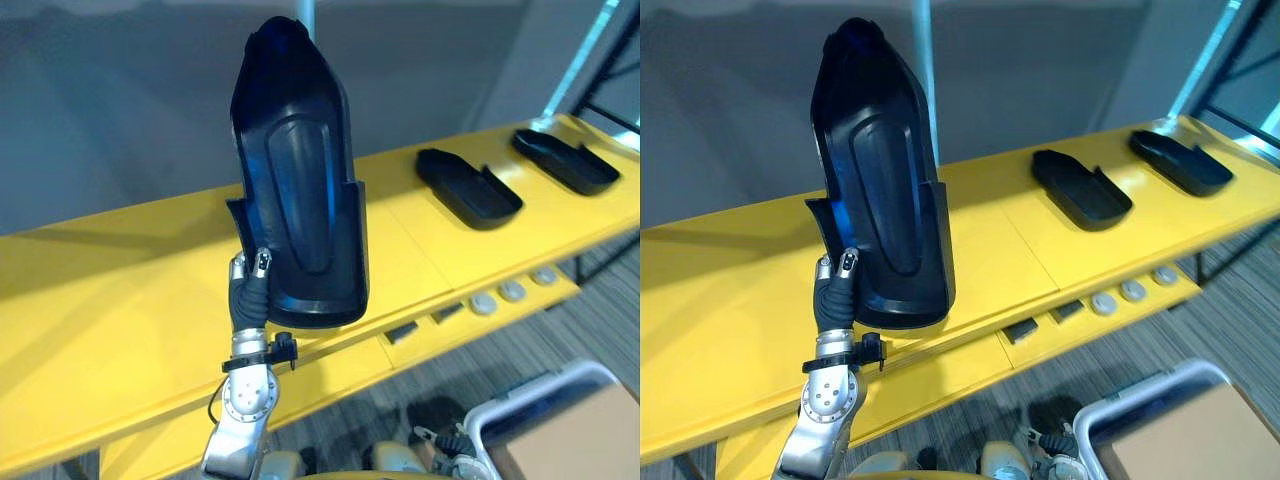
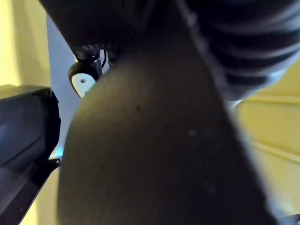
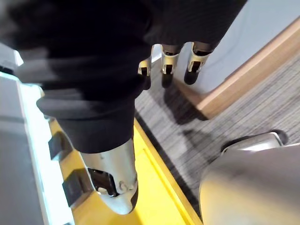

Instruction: Walk over and take plastic housings, then place them on the shelf

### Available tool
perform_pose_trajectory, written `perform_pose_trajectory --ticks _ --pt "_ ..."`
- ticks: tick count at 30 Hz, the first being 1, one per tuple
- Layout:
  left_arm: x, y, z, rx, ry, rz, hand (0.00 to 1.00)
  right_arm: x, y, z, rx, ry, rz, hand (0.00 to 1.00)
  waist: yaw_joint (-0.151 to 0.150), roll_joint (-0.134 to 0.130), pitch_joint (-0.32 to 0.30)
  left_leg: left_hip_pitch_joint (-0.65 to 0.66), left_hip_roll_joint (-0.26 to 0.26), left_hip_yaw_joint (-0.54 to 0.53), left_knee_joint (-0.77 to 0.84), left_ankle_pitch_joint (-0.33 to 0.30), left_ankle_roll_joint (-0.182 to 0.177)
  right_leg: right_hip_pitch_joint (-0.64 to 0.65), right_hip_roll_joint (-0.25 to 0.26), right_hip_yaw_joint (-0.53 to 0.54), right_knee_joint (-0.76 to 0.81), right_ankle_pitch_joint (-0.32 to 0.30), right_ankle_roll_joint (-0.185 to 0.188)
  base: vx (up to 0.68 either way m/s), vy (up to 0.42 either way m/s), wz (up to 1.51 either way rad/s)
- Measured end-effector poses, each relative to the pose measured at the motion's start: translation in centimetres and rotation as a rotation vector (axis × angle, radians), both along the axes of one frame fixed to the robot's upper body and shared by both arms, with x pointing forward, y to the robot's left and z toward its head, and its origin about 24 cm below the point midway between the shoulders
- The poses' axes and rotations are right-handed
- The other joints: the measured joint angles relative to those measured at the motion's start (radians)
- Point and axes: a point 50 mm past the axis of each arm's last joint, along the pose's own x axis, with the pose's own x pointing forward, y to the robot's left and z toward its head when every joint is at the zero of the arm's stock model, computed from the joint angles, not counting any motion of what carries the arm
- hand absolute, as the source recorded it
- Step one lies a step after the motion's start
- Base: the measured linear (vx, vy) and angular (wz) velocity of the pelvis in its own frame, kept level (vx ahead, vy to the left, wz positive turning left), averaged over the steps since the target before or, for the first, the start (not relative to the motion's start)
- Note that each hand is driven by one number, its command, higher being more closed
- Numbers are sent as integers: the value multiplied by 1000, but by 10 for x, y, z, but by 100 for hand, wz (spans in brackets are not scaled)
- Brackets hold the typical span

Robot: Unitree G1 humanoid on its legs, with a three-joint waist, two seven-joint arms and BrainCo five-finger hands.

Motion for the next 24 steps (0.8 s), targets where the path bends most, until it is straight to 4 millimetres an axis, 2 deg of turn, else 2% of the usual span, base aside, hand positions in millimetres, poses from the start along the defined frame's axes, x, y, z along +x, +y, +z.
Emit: perform_pose_trajectory --ticks 2,4,6,8,11,12,13,15,16,17,18,19,20,21,22,23,24 --pt "-2 0 -2 -9 11 5 100 0 2 0 6 0 -1 0 1 -3 -2 12 10 -10 -10 3 -5 30 11 -14 -25 5 -9 111 -126 26" --pt "-2 1 -3 -13 18 7 100 -2 7 -1 19 4 -5 0 4 -23 -7 27 12 -21 -35 8 -13 56 13 -32 -51 7 -11 106 -85 18" --pt "-2 1 -3 -19 20 7 100 -3 7 -2 20 6 -6 0 9 -29 -10 25 7 -35 -40 10 -15 62 11 -41 -59 7 -11 60 -11 20" --pt "-2 1 -3 -18 19 5 100 -5 9 -2 23 8 -9 0 9 -31 -11 14 -4 -59 -39 18 -26 62 2 -65 -60 7 -12 27 13 39" --pt "-1 2 -3 -18 16 12 100 -5 8 -2 20 9 -13 0 8 -33 -11 -20 -29 -57 -40 69 -48 62 -37 -130 -62 6 -11 -30 53 72" --pt "-1 4 -1 -18 10 24 100 -5 9 -2 23 10 -15 0 4 -35 -6 -33 5 36 -33 42 -24 59 -53 -156 -60 8 -12 -79 92 64" --pt "-1 5 0 -20 5 31 100 -3 8 -2 18 10 -12 0 3 -23 -6 -51 73 143 44 15 -3 58 -60 -179 -50 7 -13 -69 82 54" --pt "0 7 -1 -24 8 38 100 -4 6 -2 9 18 -15 0 -2 -39 -5 -56 155 225 133 -3 5 58 -100 -197 -38 8 -12 -76 172 34" --pt "0 7 -1 -28 7 35 100 -6 4 -3 2 26 -19 0 -3 -43 -8 -52 182 237 151 -3 5 58 -117 -199 -38 9 -10 -103 322 25" --pt "0 5 -1 -37 6 25 100 -10 1 -5 -7 47 -29 0 -4 -41 -11 -38 230 242 161 -3 4 58 -144 -199 -43 17 7 -77 362 20" --pt "0 3 0 -49 2 16 100 -11 -3 -5 -15 53 -41 0 -8 -32 -19 -38 268 224 154 0 0 48 -166 -199 -49 26 52 -72 391 20" --pt "1 0 0 -58 0 -1 100 -12 -7 -5 -22 55 -52 0 -9 -21 -25 -38 285 202 143 4 -6 40 -173 -201 -49 33 67 -61 473 27" --pt "3 -5 0 -71 0 -28 100 -14 -14 -5 -35 70 -66 0 -20 4 -42 -33 311 153 92 38 -34 23 -183 -207 -54 49 101 -36 418 31" --pt "5 -8 -1 -84 -1 -38 100 -11 -19 -5 -47 74 -62 0 -33 28 -57 -13 296 102 34 9 -123 20 -189 -211 -67 67 135 -15 529 50" --pt "8 -6 -2 -67 -1 -46 100 -11 -17 -7 -36 87 -78 0 -52 3 -60 -14 259 94 5 -17 -165 30 -217 -208 -104 95 159 -14 509 41" --pt "9 -4 -3 -49 1 -45 100 -12 -10 -9 -15 97 -79 0 -54 -23 -57 -22 232 94 13 -16 -162 35 -235 -195 -129 115 155 -42 541 36" --pt "10 2 -7 -30 18 -27 100 -12 3 -11 20 103 -82 0 -54 -52 -49 -51 201 88 73 -31 -142 64 -253 -186 -192 177 150 -70 408 12"
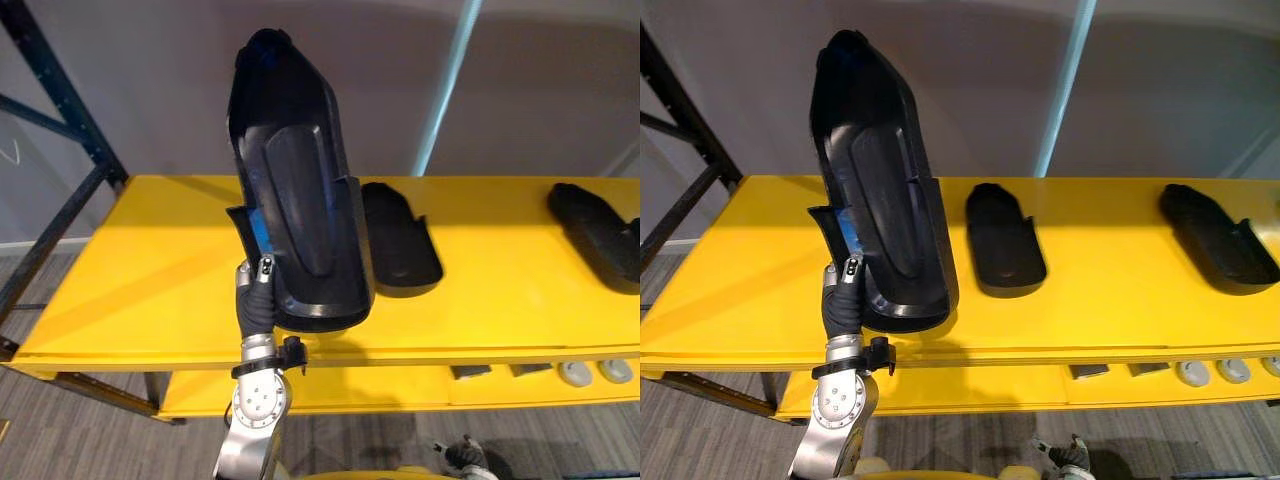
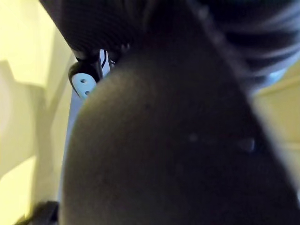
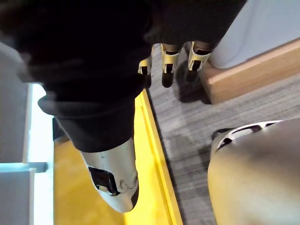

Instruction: Walk over and take plastic housings, then place them on the shelf

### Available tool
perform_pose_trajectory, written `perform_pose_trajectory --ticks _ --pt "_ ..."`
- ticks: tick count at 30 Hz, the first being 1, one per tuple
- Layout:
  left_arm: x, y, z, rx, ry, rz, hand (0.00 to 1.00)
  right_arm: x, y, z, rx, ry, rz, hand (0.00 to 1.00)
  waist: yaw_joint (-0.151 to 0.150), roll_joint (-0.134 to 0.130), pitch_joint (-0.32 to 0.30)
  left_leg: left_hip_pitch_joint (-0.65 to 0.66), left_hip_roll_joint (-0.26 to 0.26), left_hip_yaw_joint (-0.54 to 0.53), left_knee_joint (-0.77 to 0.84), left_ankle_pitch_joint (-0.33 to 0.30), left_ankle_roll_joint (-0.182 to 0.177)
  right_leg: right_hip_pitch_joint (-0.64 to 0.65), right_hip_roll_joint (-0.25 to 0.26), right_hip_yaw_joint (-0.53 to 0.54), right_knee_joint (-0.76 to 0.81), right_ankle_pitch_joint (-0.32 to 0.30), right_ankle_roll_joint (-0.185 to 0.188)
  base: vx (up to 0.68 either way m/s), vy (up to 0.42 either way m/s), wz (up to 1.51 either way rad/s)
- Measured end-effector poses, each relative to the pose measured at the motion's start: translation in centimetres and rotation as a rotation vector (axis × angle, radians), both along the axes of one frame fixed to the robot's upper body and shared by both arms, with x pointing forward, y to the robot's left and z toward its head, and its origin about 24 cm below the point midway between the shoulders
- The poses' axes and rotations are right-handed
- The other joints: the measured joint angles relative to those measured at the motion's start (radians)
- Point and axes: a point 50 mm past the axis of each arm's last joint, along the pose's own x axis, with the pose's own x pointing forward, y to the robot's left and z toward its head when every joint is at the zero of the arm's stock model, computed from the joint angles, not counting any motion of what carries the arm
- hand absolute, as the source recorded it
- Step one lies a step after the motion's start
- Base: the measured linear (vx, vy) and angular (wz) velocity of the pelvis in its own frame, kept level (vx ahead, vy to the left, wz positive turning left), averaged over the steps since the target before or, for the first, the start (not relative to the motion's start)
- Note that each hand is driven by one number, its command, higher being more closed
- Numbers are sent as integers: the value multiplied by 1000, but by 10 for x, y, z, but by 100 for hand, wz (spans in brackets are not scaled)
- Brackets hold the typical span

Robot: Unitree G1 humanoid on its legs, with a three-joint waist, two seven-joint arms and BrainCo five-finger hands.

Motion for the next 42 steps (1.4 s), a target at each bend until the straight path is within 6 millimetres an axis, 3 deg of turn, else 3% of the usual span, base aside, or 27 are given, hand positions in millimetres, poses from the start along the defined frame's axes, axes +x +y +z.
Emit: perform_pose_trajectory --ticks 2,3,5,6,7,8,10,11,12,17,22,23,26,38,42 --pt "0 2 -2 4 9 8 100 0 5 -1 12 0 2 0 8 -4 1 -31 -2 5 94 -54 13 2 3 19 -19 52 2 -128 360 -20" --pt "1 3 -1 10 2 6 100 0 8 -1 18 -1 4 0 30 -4 1 -51 5 32 151 -105 23 -20 4 62 -14 58 1 -219 405 -87" --pt "-1 7 -3 31 6 13 100 6 7 0 6 -3 37 0 59 2 0 -84 18 97 206 -153 53 -73 2 79 -16 96 -71 -252 290 -109" --pt "-2 9 -6 40 21 19 100 15 7 3 0 -20 63 0 50 9 4 -90 24 131 190 -152 66 -117 11 86 53 51 -113 -259 184 -68" --pt "-3 8 -10 41 41 10 100 14 6 2 -1 -17 60 0 29 6 6 -82 19 142 157 -143 78 -155 60 147 210 -42 -59 -203 132 -46" --pt "-4 7 -11 38 49 8 100 13 6 2 0 -18 58 0 26 6 7 -71 13 147 138 -141 79 -157 94 178 258 -91 -49 -98 73 -30" --pt "-4 2 -10 21 42 -7 100 8 5 4 -2 -37 48 0 24 5 9 -47 -16 144 97 -115 80 -114 237 296 279 -241 -56 -77 46 -25" --pt "-3 0 -9 15 41 -14 100 8 5 5 -1 -44 44 0 24 10 12 -49 -23 135 95 -110 78 -105 261 328 263 -266 -88 -78 9 7" --pt "-3 -5 -9 12 42 -28 100 8 3 6 -4 -55 29 0 14 14 10 -49 -34 111 80 -90 76 -95 275 349 253 -266 -91 -30 -13 23" --pt "-4 -16 -7 49 36 -91 100 6 6 6 8 -66 10 0 11 7 11 -24 -56 57 17 -17 63 -51 266 288 216 -248 -114 89 -60 42" --pt "-3 -10 -8 58 45 -66 100 5 12 5 38 -65 -16 0 33 -4 9 30 -40 54 -45 16 50 19 281 274 142 -216 -138 75 -57 14" --pt "-3 -10 -8 57 44 -67 100 5 12 5 38 -67 -15 0 49 -5 6 37 -31 59 -61 25 47 20 289 276 127 -197 -141 48 -37 -6" --pt "-3 -10 -9 58 47 -65 100 5 12 5 37 -67 -16 0 53 -8 4 39 -28 65 -78 37 49 24 291 279 104 -179 -144 0 -3 -5" --pt "2 19 -12 99 78 85 100 -4 9 3 30 -41 -7 0 54 -14 -18 40 -26 85 -131 58 55 50 287 295 9 -126 -133 -84 10 -1" --pt "23 30 -10 140 86 134 100 -11 9 2 44 -24 -1 0 53 -13 -20 38 -35 82 -140 72 54 51 285 290 8 -123 -130 -26 9 4"
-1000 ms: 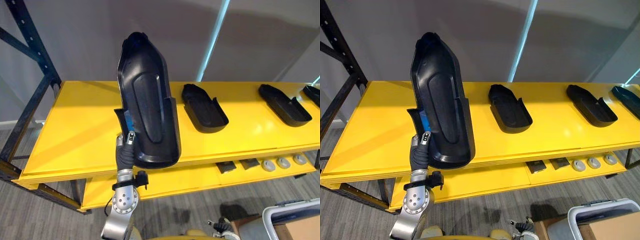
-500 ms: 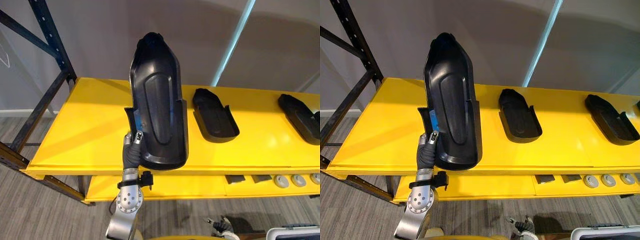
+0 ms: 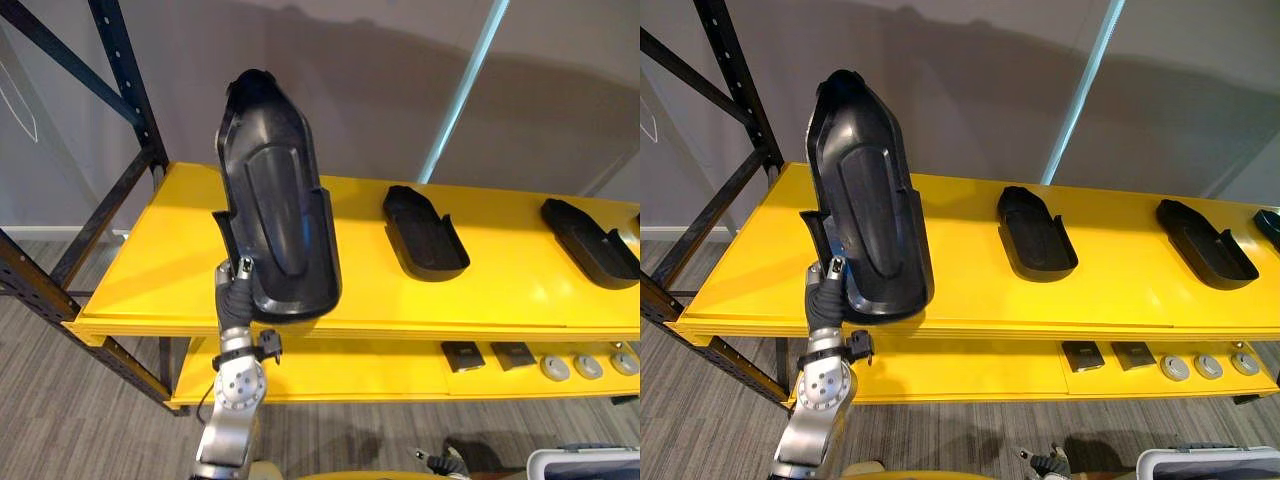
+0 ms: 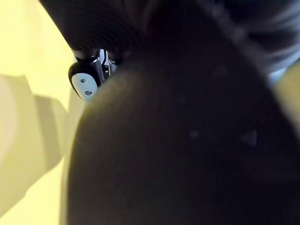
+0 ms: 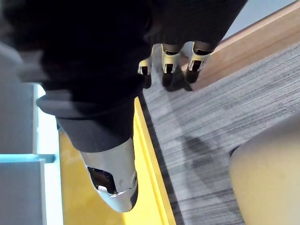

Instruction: Walk over and take plastic housings, then place them on the shelf

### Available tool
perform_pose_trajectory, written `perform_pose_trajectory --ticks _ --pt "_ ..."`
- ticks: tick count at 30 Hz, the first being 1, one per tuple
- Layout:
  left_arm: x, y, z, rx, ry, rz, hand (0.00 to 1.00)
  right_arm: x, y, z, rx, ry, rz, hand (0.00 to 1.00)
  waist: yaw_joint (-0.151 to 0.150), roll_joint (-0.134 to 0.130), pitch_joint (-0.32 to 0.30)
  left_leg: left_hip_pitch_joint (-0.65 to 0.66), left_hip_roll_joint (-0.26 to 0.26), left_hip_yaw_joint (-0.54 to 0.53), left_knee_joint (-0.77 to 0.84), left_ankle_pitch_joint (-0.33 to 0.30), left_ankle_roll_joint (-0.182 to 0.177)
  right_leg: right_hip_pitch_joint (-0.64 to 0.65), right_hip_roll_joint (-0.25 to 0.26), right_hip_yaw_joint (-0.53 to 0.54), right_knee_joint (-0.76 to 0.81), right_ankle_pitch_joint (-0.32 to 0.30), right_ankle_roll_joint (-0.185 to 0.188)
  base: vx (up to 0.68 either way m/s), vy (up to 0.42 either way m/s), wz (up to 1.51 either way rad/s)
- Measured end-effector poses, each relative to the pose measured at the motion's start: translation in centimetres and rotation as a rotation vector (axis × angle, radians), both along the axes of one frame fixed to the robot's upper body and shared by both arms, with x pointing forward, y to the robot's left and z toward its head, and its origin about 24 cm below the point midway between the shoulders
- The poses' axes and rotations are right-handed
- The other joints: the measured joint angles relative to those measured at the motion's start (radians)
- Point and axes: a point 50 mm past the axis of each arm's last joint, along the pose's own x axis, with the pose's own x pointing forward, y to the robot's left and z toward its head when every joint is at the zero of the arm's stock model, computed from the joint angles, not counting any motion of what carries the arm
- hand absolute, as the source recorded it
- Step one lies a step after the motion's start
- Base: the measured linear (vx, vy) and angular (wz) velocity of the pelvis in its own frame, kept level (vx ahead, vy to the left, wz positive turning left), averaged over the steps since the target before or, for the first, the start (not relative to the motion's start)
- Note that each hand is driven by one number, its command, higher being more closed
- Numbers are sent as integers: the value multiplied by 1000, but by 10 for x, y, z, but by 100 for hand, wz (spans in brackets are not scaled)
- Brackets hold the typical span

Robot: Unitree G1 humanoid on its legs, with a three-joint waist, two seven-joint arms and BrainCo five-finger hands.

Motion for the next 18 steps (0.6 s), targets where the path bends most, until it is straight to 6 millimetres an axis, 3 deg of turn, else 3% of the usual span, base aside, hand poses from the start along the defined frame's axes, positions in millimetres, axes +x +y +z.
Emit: perform_pose_trajectory --ticks 11,12,18 --pt "52 30 -1 151 84 83 100 0 -5 -2 10 18 -10 0 -32 8 -26 15 -17 -11 -41 46 0 -6 -2 7 -5 6 -4 40 -5 3" --pt "61 37 -7 205 138 96 100 0 -5 -2 6 18 1 0 -33 10 -25 33 -17 -5 -81 70 -1 -10 -1 10 -5 16 -5 -33 -29 -8" --pt "73 70 -34 262 336 179 100 7 -10 0 8 -6 -5 0 -60 36 -21 52 -9 28 -216 158 0 -62 5 46 -36 68 -7 -94 -15 -23"
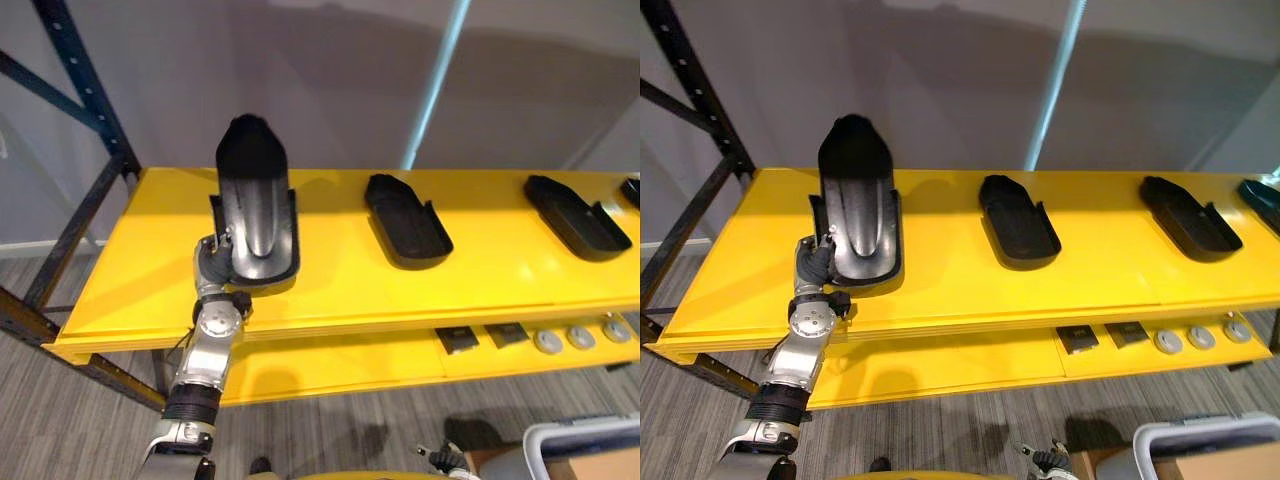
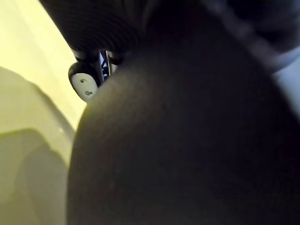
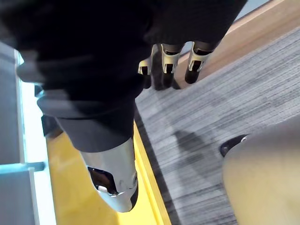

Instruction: Walk over and take plastic housings, then place them on the shelf

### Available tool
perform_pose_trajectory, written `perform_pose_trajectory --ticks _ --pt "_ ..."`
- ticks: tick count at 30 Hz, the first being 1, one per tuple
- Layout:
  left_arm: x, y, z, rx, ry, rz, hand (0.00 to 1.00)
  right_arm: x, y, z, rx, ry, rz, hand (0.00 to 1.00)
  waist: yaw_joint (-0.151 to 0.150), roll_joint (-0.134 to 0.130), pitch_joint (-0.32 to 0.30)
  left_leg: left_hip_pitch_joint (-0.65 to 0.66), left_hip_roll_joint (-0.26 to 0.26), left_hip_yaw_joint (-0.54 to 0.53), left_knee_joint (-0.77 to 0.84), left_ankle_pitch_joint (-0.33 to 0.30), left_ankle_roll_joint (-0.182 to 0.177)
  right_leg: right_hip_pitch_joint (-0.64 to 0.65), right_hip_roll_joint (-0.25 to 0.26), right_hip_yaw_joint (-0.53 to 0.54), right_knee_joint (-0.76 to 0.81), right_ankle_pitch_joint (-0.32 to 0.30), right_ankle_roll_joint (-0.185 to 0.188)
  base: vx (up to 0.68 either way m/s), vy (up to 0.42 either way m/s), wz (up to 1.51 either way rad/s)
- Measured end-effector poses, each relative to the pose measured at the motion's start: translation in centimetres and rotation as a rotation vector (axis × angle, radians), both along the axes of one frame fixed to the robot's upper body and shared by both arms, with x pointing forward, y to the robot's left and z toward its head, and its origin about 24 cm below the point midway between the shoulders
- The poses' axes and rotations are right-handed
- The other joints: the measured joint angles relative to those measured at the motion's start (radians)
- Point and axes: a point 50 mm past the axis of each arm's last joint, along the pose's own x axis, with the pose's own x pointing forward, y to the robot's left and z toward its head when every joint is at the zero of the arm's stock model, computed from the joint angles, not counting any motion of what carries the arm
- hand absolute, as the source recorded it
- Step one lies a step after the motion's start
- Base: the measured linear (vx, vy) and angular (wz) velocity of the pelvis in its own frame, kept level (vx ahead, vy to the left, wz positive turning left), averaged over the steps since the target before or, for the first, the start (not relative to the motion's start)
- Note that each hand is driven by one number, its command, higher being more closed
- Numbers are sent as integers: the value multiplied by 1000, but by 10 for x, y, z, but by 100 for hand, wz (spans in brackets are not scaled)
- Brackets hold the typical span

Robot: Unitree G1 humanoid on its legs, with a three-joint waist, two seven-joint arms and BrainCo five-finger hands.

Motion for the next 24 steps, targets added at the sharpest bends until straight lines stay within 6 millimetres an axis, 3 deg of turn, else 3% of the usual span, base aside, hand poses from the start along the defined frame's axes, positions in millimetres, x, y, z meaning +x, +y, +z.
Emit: perform_pose_trajectory --ticks 6,13,14,24 --pt "-1 15 -8 16 59 26 100 -2 -5 0 -4 0 -38 0 1 10 8 53 -1 11 -133 71 -7 -11 11 9 -8 1 3 -115 -20 -5" --pt "-6 32 -17 -6 101 105 100 -4 -7 0 -5 4 -54 0 4 11 11 51 -13 13 -133 72 -6 -6 8 17 -30 -2 10 -13 3 3" --pt "-5 34 -15 -2 96 111 0 -4 -6 0 -3 4 -55 0 5 9 12 49 -16 12 -133 71 -6 -4 6 21 -36 0 13 67 12 2" --pt "10 47 5 16 47 156 0 1 -4 -1 6 2 -56 0 4 3 42 63 -28 11 -126 71 2 26 -3 29 -53 14 18 72 -2 0"
